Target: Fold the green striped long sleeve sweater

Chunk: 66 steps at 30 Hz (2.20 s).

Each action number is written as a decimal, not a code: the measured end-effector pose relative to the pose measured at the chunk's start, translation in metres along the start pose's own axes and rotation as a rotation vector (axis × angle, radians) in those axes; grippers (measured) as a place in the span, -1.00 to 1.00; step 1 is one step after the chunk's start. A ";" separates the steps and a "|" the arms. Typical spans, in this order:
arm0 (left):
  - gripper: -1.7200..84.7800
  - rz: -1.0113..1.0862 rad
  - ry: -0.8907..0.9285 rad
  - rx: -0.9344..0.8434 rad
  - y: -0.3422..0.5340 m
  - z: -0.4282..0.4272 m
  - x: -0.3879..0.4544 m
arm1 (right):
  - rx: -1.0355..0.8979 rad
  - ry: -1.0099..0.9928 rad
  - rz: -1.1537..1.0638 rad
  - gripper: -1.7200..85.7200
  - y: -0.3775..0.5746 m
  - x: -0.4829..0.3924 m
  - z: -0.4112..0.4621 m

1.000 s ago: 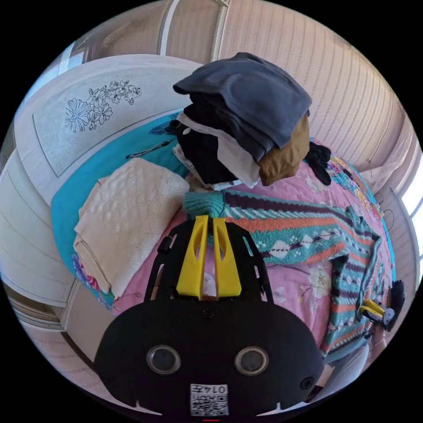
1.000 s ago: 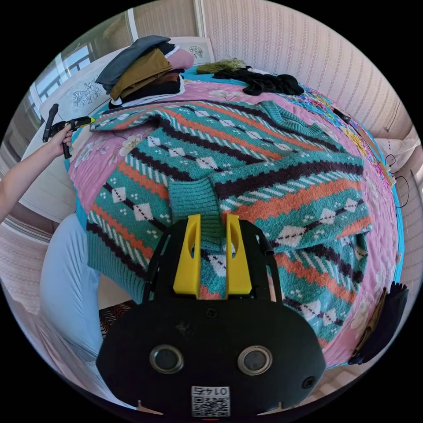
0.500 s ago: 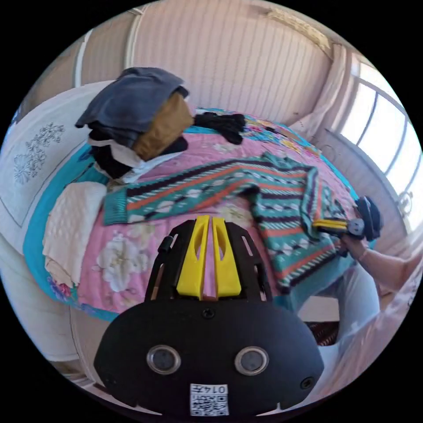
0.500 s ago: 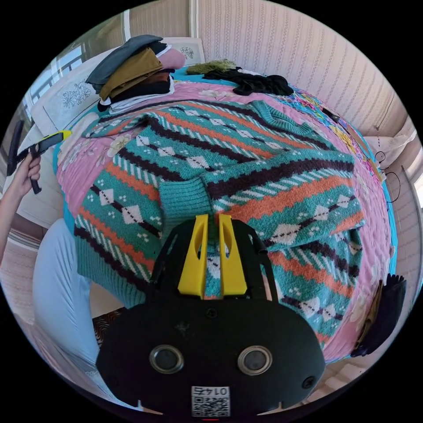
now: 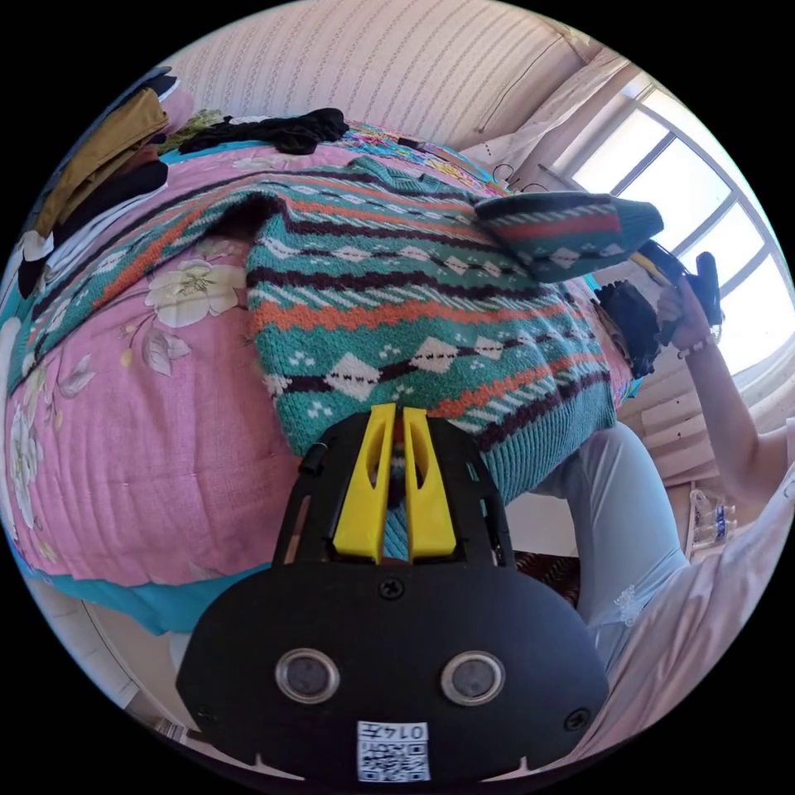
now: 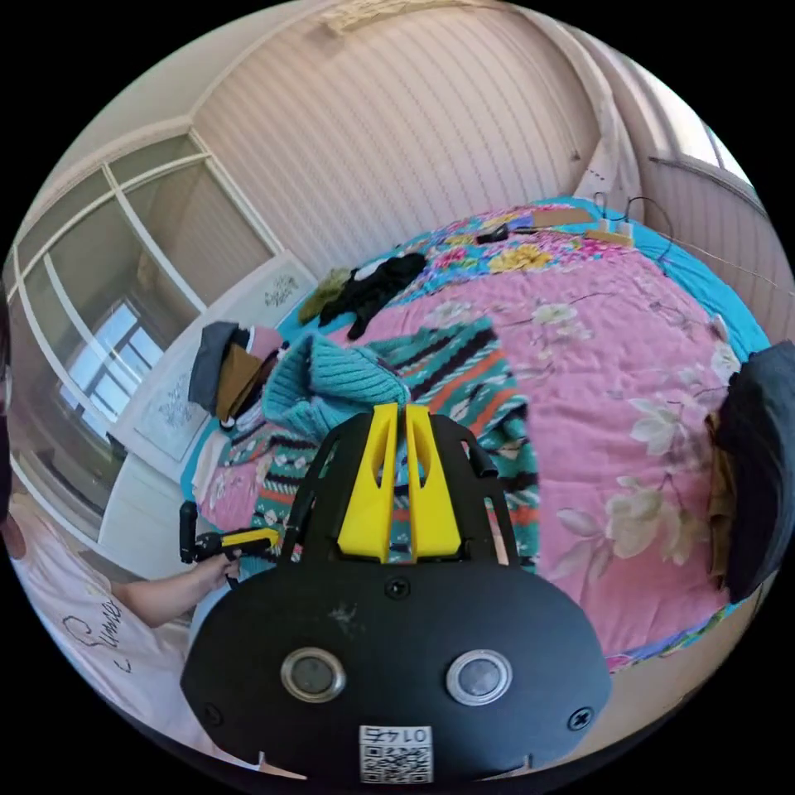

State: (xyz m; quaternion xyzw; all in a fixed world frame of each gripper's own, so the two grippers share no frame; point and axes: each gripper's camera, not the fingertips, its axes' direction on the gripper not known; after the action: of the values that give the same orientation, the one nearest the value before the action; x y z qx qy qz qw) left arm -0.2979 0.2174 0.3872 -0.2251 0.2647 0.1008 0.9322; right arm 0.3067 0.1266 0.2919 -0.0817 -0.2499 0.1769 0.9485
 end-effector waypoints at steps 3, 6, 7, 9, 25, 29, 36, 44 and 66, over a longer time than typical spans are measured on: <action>-0.97 0.005 -0.026 0.003 -0.002 0.001 0.004 | 0.144 0.136 0.085 -0.95 -0.015 0.055 -0.071; -0.97 -0.028 -0.020 0.005 -0.008 -0.005 0.003 | 0.200 0.315 0.146 -0.95 -0.027 0.103 -0.113; -0.97 -0.055 -0.022 0.035 -0.010 -0.012 0.002 | 0.192 0.377 0.180 -0.95 -0.033 0.126 -0.120; -0.95 -0.090 -0.037 0.075 -0.012 -0.024 -0.002 | 0.185 0.466 0.259 -0.96 -0.041 0.162 -0.123; -0.77 -0.179 -0.182 -0.040 -0.015 -0.030 -0.027 | -0.536 0.135 0.185 -0.76 0.117 0.101 0.037; -0.78 -0.208 -0.147 0.015 -0.001 -0.041 -0.040 | -0.565 0.158 0.180 -0.85 0.122 0.093 0.038; -0.91 -0.131 -0.084 -0.036 -0.001 -0.034 -0.053 | -0.623 0.149 0.147 -0.92 0.109 0.078 0.047; -0.96 -0.082 -0.016 -0.113 0.007 -0.051 -0.081 | -0.665 0.137 0.170 -0.92 0.101 0.064 0.058; -0.80 -0.669 -0.269 0.531 0.060 -0.180 -0.307 | -0.376 -0.061 -0.923 -0.82 -0.002 -0.440 0.353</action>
State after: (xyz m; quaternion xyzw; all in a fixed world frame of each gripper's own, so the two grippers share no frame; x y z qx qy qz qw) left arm -0.6549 0.1636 0.3941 -0.0359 0.0702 -0.2494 0.9652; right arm -0.2274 -0.0178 0.4004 -0.1272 -0.3150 -0.3073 0.8889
